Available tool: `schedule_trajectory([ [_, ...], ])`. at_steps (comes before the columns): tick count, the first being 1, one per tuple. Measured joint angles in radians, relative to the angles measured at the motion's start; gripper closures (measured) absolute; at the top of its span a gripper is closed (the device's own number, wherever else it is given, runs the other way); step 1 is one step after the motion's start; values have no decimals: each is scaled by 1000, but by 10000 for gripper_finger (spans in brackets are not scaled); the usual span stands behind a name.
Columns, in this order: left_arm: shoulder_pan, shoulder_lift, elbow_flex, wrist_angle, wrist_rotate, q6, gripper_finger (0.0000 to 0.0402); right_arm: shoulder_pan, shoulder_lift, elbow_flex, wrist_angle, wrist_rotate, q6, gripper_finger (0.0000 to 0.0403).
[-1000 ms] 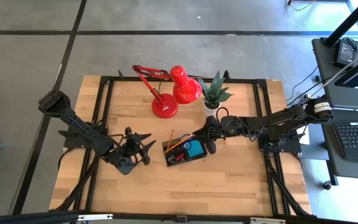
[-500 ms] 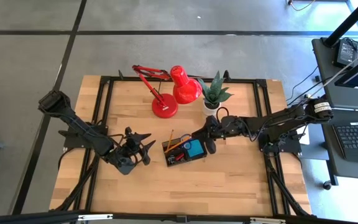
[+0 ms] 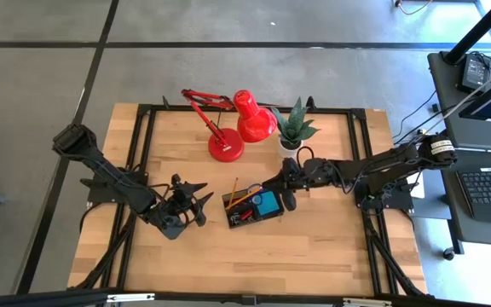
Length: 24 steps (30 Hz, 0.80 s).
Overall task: Pick and place office supplies into organizer
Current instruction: Adjust the yellow pencil into the black desk organizer
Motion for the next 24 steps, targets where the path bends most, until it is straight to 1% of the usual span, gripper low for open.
schedule_trajectory([
  [2, 0, 0, 0, 0, 0, 0, 233, 0, 0, 15, -3, -13, -25, 380],
  [5, 0, 0, 0, -2, 2, 0, 233, 0, 0, 55, -14, -88, -82, 380],
  [7, 0, 0, 0, -7, 2, 0, 233, 0, 0, 97, -84, -121, -110, 380],
  [11, 0, 0, 0, -9, 4, 0, 233, 0, 0, 204, -307, -128, -170, 380],
  [13, 0, 0, 0, -10, 9, 0, 233, 0, 5, 249, -388, -129, -190, 380],
  [18, 0, 0, 0, -24, 9, 0, 233, 6, 36, 341, -477, -132, -249, 380],
  [24, 0, 0, 0, -25, 9, 0, 233, 10, 95, 399, -529, -131, -292, 381],
])
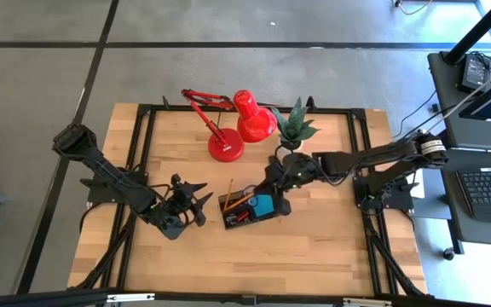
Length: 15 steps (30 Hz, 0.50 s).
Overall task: Pick and place office supplies into organizer
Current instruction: Adjust the yellow pencil into the black desk organizer
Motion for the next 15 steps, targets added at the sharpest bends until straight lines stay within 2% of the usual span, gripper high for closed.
schedule_trajectory([
  [15, 0, 0, 0, -7, 0, 0, 233, 1, 19, 20, -63, 92, -87, 381],
])
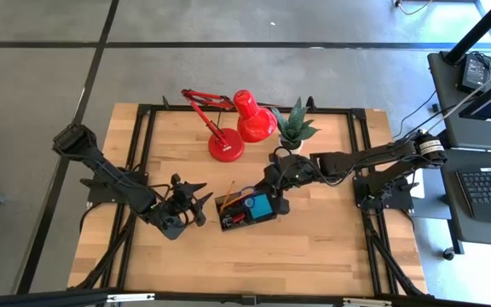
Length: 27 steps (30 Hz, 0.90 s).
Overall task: Pick and place office supplies into organizer
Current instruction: Adjust the yellow pencil into the black desk organizer
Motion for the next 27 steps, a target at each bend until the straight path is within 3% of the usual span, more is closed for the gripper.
schedule_trajectory([
  [8, 0, 0, 0, -2, 0, 0, 233, 0, -1, 64, -41, 14, -40, 381],
  [27, 0, 0, 0, -14, 0, 0, 233, 14, 41, 65, -38, -17, -96, 381],
])
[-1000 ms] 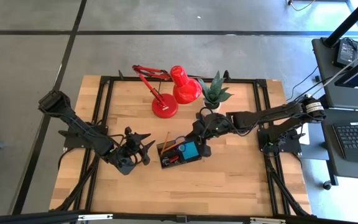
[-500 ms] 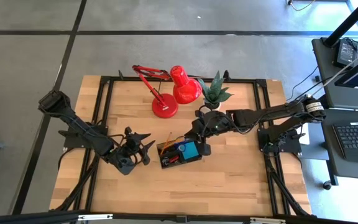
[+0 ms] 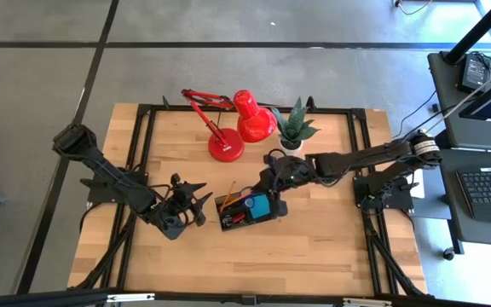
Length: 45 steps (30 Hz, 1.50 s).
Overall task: Pick and place office supplies into organizer
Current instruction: Adjust the yellow pencil into the black desk organizer, then return to Home Position
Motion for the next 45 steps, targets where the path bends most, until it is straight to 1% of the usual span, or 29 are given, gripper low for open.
schedule_trajectory([
  [6, 0, 0, 0, -5, 0, 0, 233, 3, 64, 1, 23, 1, -23, 381],
  [10, 0, 0, 0, -6, 0, 0, 233, 3, 81, 2, 32, 1, -26, 377],
  [20, 0, 0, 0, -11, 0, 0, 233, 4, 86, 0, 25, -1, -22, 342],
  [25, 0, 0, 0, -11, 0, 0, 233, 12, 65, -2, 7, 4, -26, 307],
  [31, 0, 0, 0, -11, 0, -7, 233, 28, -56, -2, -93, 4, -14, 255],
  [34, 0, 0, 0, -20, -1, -23, 233, 42, -142, -2, -136, 5, 15, 244],
  [37, -2, 0, 0, -41, -18, -40, 233, 58, -228, -6, -189, 4, 31, 241],
  [39, -8, 0, 0, -61, -41, -63, 233, 69, -292, -37, -185, 4, 32, 241],
  [41, -18, -4, 0, -119, -64, -101, 233, 80, -364, -93, -150, 6, 43, 241],
  [43, -29, -13, 0, -194, -84, -179, 233, 92, -438, -174, -121, 43, 69, 241],
  [45, -42, -30, 0, -294, -98, -259, 233, 102, -515, -265, -74, 100, 90, 241],
])
